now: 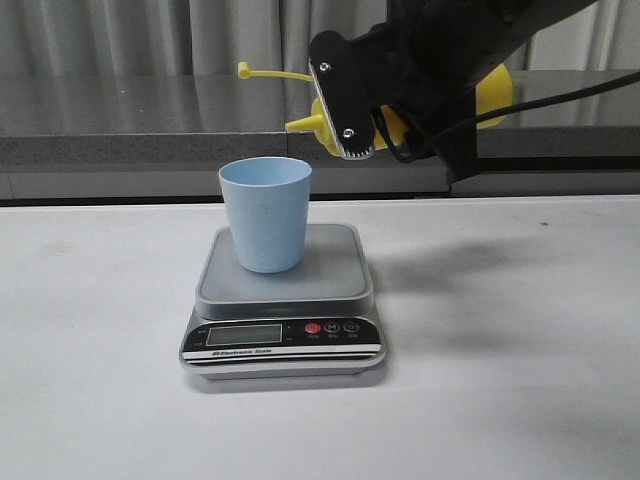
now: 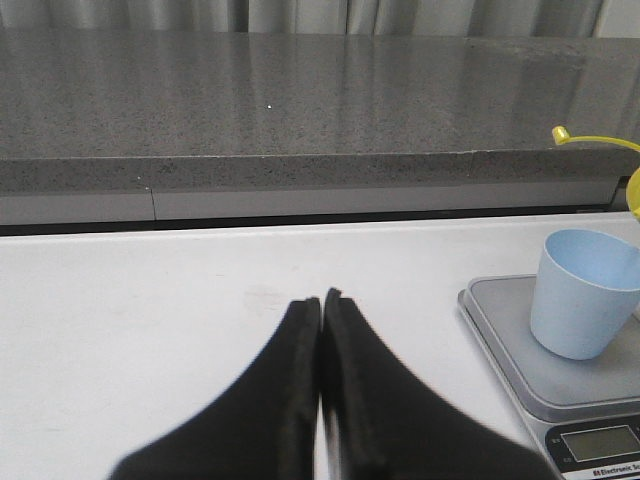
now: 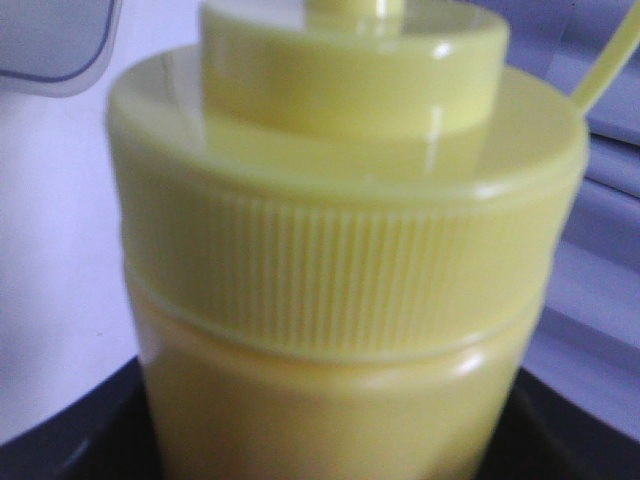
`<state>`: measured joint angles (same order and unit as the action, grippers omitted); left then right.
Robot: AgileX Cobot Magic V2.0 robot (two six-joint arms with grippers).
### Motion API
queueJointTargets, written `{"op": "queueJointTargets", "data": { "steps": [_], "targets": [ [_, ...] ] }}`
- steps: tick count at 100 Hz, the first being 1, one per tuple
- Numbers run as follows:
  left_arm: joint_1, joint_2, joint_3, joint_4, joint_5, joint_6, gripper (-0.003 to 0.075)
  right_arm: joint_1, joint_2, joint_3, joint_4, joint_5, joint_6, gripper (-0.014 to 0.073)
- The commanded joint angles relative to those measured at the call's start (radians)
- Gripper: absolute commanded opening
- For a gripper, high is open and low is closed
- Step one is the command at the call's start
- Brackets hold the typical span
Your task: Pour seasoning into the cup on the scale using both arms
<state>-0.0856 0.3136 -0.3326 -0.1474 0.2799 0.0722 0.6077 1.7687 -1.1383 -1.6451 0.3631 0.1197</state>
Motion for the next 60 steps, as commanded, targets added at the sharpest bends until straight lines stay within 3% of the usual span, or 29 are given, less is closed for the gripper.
{"op": "queueJointTargets", "data": {
  "steps": [1,24,60],
  "targets": [
    [0.002,0.007,-0.026,-0.002,-0.07,0.001,-0.002,-0.001,-0.051,-0.044,-0.041,0.032,0.041,0.0343],
    [0.002,0.007,-0.026,-0.002,-0.07,0.001,-0.002,-0.001,-0.086,-0.075,-0.011,0.025,0.194,0.0343],
    [0.002,0.007,-0.026,-0.002,-0.07,0.001,-0.002,-0.039,-0.172,-0.1,0.428,-0.098,0.213,0.0343]
  ]
}}
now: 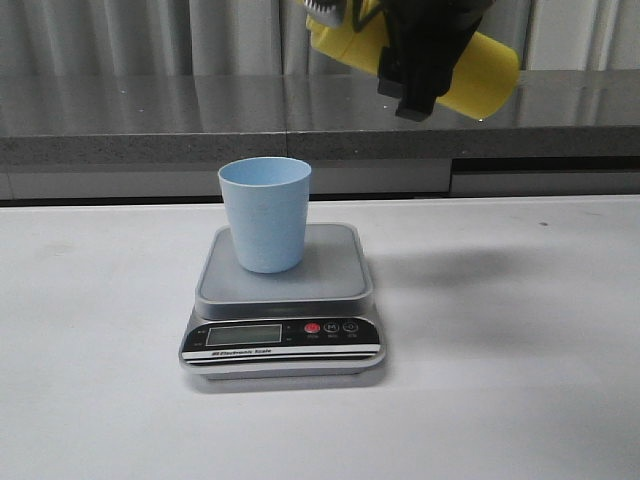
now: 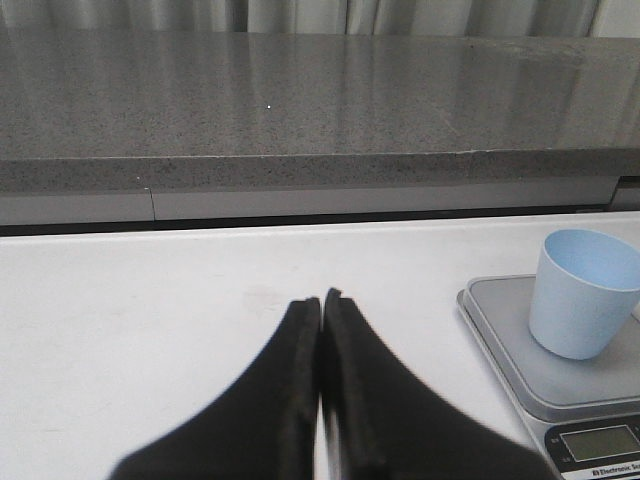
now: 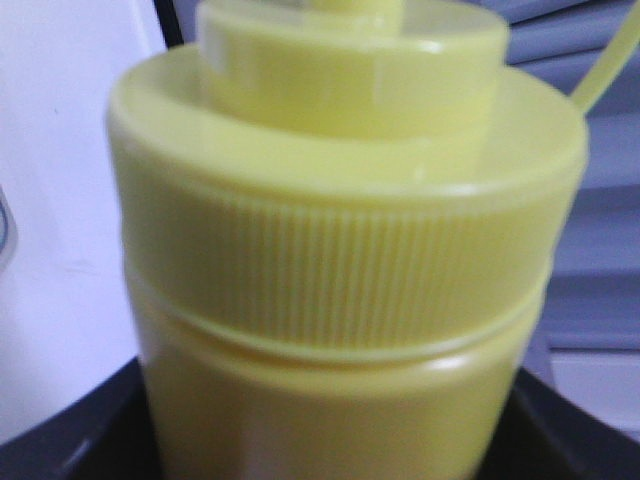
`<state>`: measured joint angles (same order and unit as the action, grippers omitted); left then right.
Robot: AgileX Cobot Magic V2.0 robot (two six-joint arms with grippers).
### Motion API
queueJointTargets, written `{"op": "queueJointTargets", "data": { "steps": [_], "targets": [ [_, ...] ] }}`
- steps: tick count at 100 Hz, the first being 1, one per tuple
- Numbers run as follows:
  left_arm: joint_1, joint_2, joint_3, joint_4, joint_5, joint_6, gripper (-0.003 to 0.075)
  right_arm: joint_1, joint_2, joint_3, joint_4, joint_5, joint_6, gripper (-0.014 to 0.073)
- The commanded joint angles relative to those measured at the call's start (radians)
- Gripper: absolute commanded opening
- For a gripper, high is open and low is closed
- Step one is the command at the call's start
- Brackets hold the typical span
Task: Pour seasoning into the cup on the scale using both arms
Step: 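Rotate the bottle back upright with the right gripper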
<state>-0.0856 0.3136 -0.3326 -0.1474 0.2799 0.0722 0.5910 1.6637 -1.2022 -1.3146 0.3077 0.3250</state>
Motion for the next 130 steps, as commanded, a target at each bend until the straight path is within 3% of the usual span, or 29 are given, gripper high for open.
{"op": "queueJointTargets", "data": {
  "steps": [1,25,53,72,84,95,130],
  "targets": [
    [0.002,0.007,-0.026,-0.002,-0.07,0.001,-0.002,-0.026,-0.07,-0.036,0.107,-0.046,0.007,0.0343],
    [0.002,0.007,-0.026,-0.002,-0.07,0.001,-0.002,-0.115,-0.099,-0.024,0.456,-0.212,0.007,0.0343],
    [0.002,0.007,-0.026,-0.002,-0.07,0.001,-0.002,-0.237,-0.127,0.126,0.793,-0.603,-0.016,0.0343],
    [0.002,0.007,-0.026,-0.002,-0.07,0.001,-0.002,-0.275,-0.133,0.29,1.103,-0.861,-0.221,0.0343],
    [0.002,0.007,-0.026,-0.002,-0.07,0.001,-0.002,-0.275,-0.133,0.381,1.268,-0.954,-0.349,0.0343],
    [0.002,0.007,-0.026,-0.002,-0.07,0.001,-0.002,-0.275,-0.133,0.454,1.327,-1.016,-0.401,0.0343],
    [0.002,0.007,-0.026,-0.002,-0.07,0.001,-0.002,-0.275,-0.098,0.562,1.296,-1.13,-0.406,0.0343]
  ]
}}
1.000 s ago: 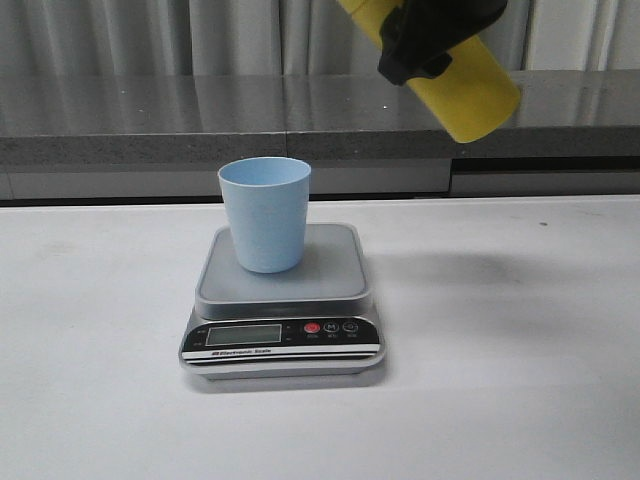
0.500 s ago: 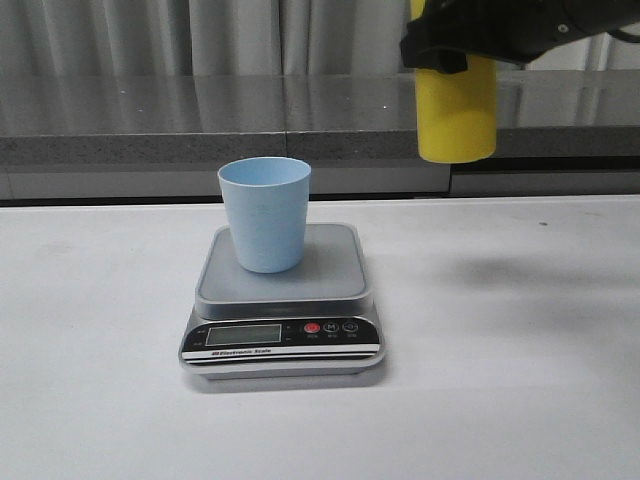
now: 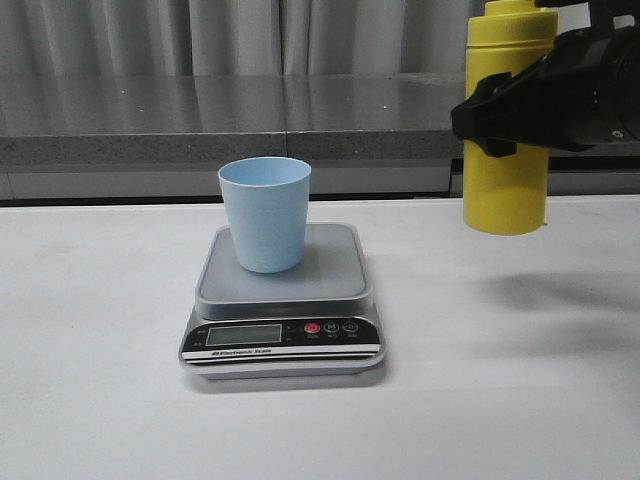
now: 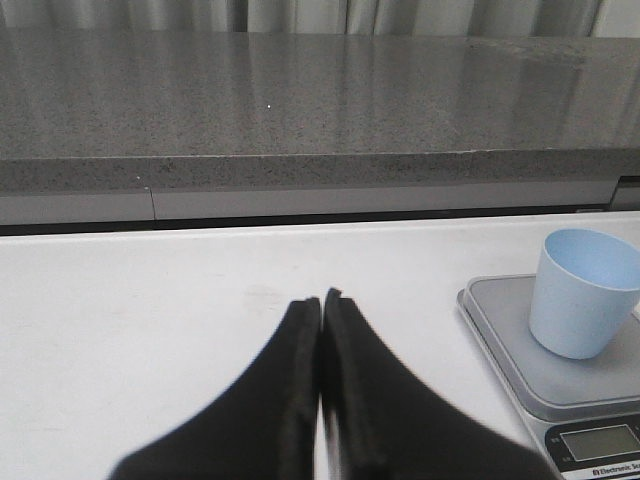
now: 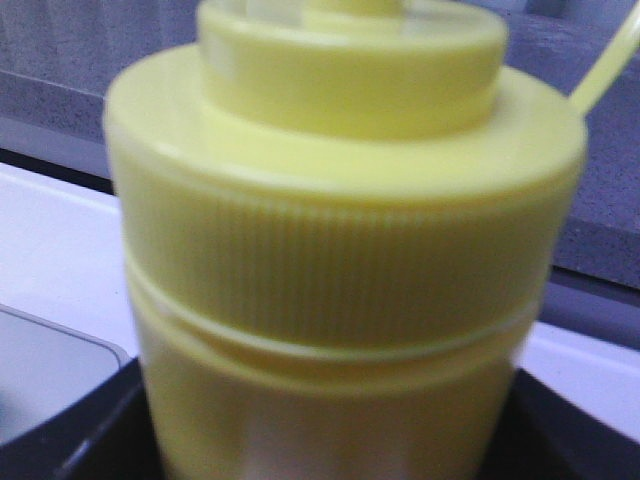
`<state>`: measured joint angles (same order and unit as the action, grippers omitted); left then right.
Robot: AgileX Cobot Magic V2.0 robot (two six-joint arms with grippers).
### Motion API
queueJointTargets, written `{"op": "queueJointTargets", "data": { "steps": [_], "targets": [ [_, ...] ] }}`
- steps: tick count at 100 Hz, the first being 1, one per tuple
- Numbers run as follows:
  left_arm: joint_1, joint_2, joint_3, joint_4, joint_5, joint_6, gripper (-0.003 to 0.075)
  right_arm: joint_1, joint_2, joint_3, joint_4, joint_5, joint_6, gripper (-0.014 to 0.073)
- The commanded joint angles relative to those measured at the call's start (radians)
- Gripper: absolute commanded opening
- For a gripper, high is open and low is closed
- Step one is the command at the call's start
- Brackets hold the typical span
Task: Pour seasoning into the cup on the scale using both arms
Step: 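Rotate the bottle back upright with the right gripper, then lower the bottle onto the table beside the scale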
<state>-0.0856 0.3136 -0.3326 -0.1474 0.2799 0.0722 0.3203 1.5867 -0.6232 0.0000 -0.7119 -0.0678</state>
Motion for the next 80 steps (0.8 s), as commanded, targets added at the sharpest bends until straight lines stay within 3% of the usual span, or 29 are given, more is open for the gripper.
{"op": "queueJointTargets", "data": {
  "steps": [1,80],
  "targets": [
    [0.002,0.007,-0.026,-0.002,-0.07,0.001,-0.002,-0.005,-0.019,-0.017,-0.021,-0.112,-0.013,0.0343],
    [0.002,0.007,-0.026,-0.002,-0.07,0.001,-0.002,-0.003,0.238,-0.017,-0.128,-0.46,0.007,0.0343]
  ]
}}
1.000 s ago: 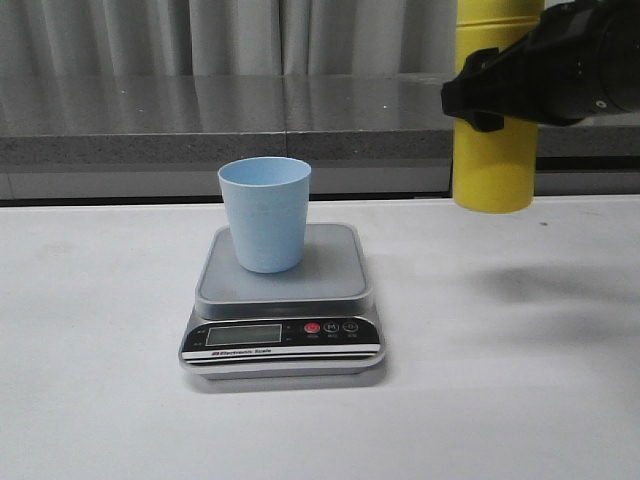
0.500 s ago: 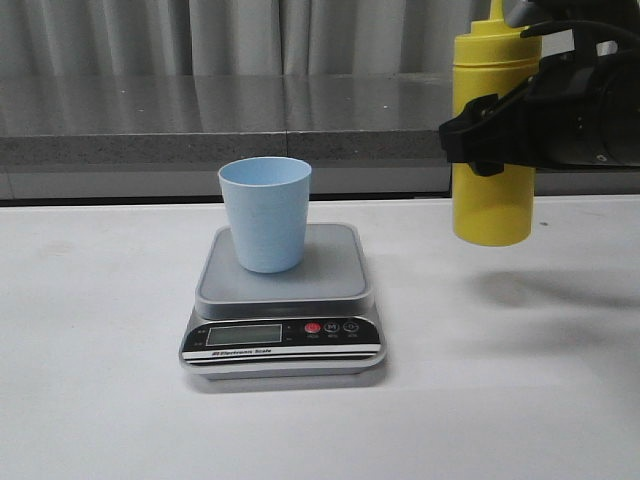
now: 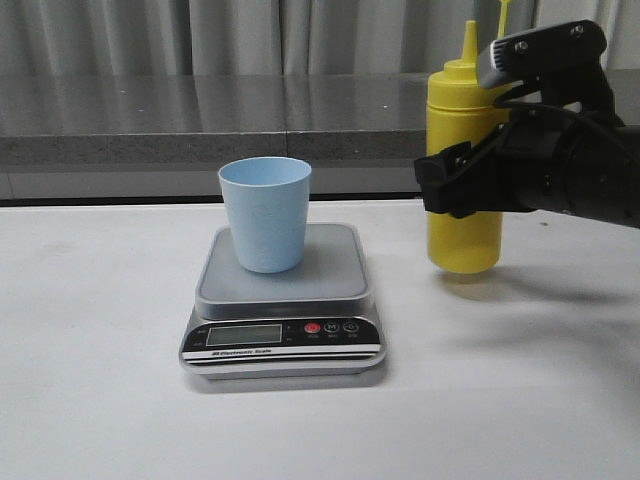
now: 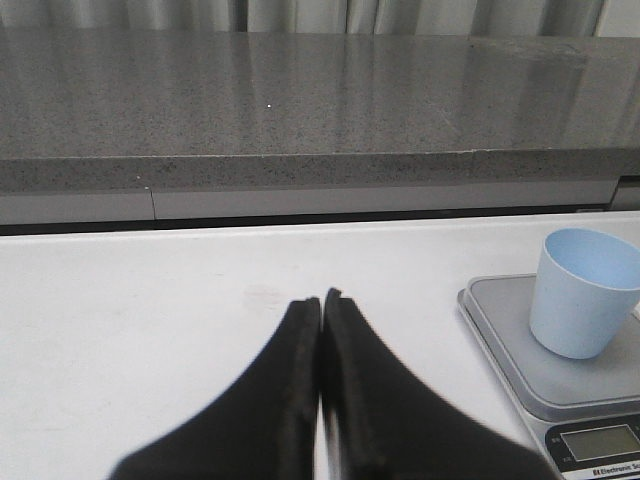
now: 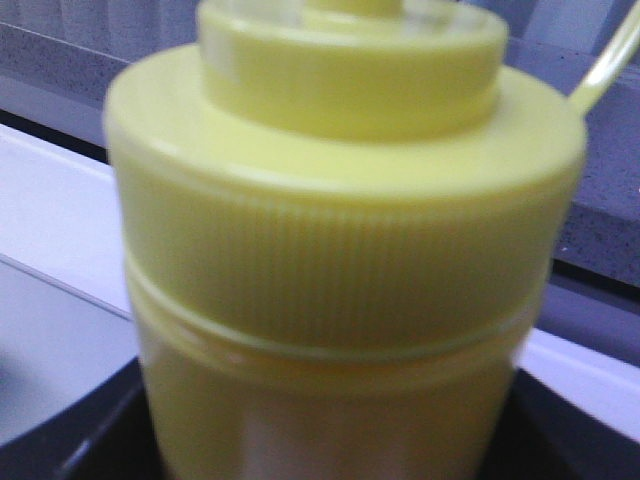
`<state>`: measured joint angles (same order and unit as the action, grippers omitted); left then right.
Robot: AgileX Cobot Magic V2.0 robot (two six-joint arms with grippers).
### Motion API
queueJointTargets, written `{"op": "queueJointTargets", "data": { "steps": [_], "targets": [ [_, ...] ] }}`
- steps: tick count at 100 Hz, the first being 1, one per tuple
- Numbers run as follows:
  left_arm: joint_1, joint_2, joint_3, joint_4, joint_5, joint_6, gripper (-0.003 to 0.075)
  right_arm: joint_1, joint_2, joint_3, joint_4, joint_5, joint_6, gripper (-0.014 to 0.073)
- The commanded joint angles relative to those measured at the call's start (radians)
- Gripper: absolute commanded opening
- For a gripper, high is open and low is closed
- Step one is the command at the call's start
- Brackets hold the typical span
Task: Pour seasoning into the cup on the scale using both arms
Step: 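Lower the bottle onto the table beside the scale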
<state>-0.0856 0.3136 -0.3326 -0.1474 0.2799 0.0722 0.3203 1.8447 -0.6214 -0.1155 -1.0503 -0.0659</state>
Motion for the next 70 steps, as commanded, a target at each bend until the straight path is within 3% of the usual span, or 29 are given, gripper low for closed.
{"op": "queueJointTargets", "data": {
  "steps": [1,70],
  "targets": [
    [0.002,0.007,-0.026,-0.002,-0.07,0.001,-0.002,-0.003,-0.017,-0.019,-0.013,-0.122,0.005,0.0343],
    [0.002,0.007,-0.026,-0.002,-0.07,0.001,-0.002,-0.003,0.066,-0.019,-0.031,-0.153,0.047,0.0351]
  ]
}}
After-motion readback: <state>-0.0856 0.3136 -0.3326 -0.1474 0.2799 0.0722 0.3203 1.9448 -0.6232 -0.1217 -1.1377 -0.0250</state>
